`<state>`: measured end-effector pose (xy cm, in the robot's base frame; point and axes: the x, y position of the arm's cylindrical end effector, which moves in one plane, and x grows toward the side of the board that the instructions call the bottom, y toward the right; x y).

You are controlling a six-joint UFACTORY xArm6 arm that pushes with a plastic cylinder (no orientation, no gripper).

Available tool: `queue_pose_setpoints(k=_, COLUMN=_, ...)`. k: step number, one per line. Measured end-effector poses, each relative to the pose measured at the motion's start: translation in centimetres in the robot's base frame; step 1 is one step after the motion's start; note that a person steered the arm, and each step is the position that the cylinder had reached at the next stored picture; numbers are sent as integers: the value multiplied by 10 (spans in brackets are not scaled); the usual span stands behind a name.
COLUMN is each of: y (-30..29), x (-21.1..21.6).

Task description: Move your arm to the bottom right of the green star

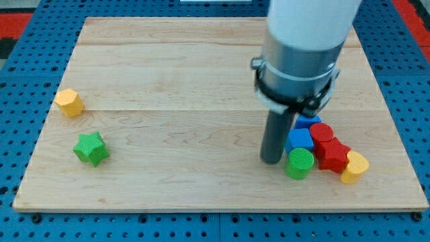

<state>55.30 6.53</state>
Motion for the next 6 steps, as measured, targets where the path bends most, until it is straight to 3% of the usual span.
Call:
queue_pose_setpoints(k=1, y=-68, x=60)
queue_pose_setpoints(k=3, y=-70, x=60)
queue_pose_setpoints(k=5, y=-148, x=39)
queue_pose_setpoints(k=6, y=-160, x=31)
